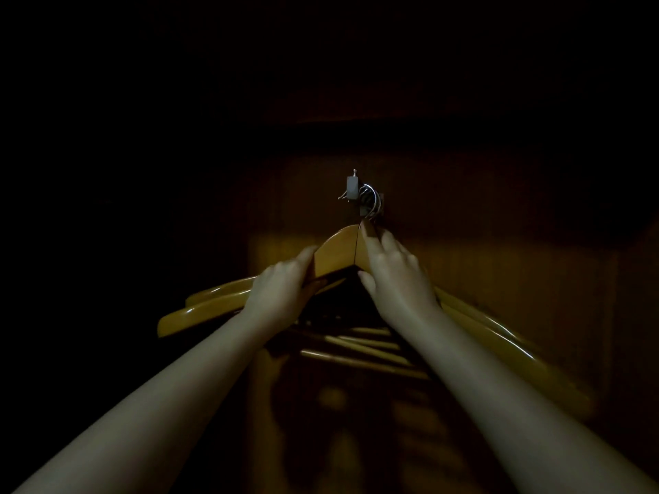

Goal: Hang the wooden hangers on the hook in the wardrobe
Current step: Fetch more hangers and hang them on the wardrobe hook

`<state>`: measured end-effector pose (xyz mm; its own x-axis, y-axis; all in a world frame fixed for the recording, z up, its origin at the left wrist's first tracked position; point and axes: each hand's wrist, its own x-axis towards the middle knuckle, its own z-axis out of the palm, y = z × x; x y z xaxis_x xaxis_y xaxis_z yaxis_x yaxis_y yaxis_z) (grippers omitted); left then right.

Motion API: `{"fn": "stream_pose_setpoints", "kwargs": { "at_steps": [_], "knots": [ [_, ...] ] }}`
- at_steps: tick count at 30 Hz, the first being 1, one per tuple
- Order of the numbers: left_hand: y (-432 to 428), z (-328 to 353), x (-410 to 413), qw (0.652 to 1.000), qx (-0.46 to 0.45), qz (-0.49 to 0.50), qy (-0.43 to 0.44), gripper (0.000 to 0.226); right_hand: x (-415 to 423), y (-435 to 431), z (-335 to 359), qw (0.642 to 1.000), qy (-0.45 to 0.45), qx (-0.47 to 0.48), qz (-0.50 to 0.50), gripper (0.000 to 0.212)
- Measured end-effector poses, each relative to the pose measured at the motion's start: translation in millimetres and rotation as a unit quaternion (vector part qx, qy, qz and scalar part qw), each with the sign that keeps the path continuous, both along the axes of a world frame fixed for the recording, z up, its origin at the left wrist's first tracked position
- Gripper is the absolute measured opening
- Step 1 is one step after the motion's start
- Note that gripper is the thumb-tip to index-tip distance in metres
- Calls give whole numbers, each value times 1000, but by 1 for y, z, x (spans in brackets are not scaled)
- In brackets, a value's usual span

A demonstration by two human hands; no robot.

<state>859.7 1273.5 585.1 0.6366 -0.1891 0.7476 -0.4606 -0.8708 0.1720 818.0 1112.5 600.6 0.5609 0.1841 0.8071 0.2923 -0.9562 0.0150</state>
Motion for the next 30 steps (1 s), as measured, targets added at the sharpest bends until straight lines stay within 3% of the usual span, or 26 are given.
{"fn": "stream_pose_setpoints", "kwargs": {
  "at_steps": [7, 16, 22, 30],
  "knots": [
    [-1, -18, 5, 995, -2, 5, -96, 61, 2, 0, -14, 994, -61, -31, -86, 69],
    [7, -34, -6, 998, 14, -6, -55, 63, -20, 6, -29, 991, -28, -68, -107, 65],
    [21, -65, -45, 980, 84, -179, -32, 62, -54, 9, -63, 991, -10, -55, -119, 48],
    [40, -123, -80, 911, 188, -360, 71, 60, -125, 21, -142, 984, 59, -5, -165, 41]
  ]
}}
